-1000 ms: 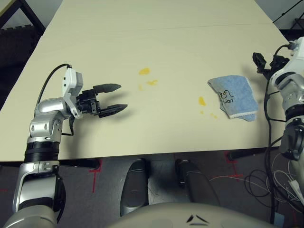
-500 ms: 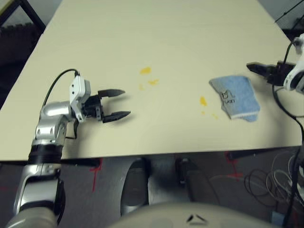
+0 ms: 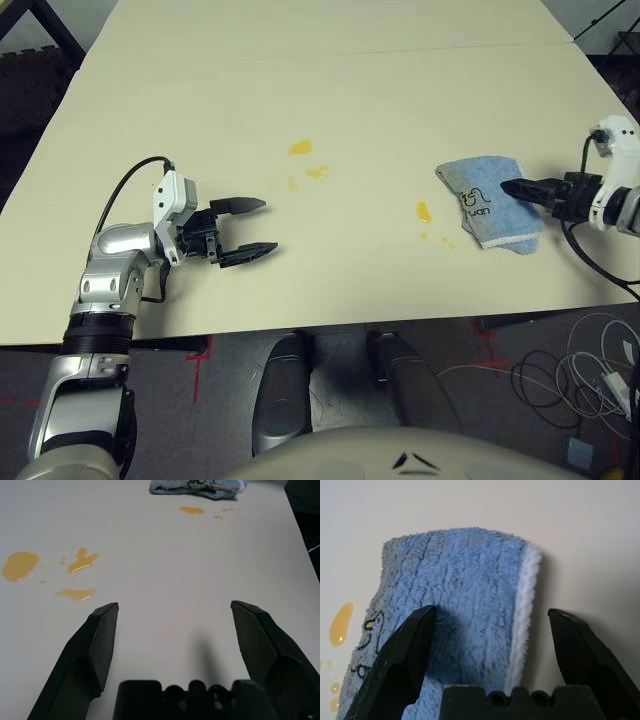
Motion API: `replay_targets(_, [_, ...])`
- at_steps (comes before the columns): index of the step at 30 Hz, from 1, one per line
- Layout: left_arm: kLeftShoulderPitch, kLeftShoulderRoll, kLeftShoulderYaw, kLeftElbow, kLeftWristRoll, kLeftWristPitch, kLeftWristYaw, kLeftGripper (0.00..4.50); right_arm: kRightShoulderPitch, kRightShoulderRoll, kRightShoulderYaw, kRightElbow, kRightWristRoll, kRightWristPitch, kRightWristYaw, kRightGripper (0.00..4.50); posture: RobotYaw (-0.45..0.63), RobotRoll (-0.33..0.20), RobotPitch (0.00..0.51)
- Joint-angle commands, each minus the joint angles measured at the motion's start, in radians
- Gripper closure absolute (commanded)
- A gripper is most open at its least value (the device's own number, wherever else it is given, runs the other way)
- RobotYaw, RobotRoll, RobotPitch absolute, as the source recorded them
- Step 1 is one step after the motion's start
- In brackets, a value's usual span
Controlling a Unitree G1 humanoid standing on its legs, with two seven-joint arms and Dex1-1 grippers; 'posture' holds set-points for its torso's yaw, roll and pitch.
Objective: Wipe the water off the table with a rag.
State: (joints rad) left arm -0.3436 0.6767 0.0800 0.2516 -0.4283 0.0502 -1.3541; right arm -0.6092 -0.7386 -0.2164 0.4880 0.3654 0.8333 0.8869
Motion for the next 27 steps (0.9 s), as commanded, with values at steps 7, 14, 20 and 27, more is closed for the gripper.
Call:
replay_targets(7, [0.003,0.024,0.005,-0.020,-0.005,0.028,0.000,0.00,0.004,0.095,0.099,0.059,-0.049,0.004,-0.025,0.03,0.19,0.000,0.246])
replay_targets(14, [0.018,0.031,0.003,-0.036,-0.002,0.027,-0.002,0.00,0.004,0.108,0.107,0.071,-0.059,-0.012,-0.025,0.92,0.19,0.000,0.244])
replay_targets(20, [0.007,0.022,-0.003,-0.029,0.000,0.024,0.002,0.00,0.006,0.100,0.085,0.045,-0.033,-0.012,-0.009,3.10,0.18,0.000,0.237])
replay_targets(27, [-0.007,0.010,-0.013,-0.005,0.013,0.001,0.002,0.00,-0.046,0.091,-0.013,0.045,0.039,0.043,-0.034,4.49,0.17,0.000,0.229])
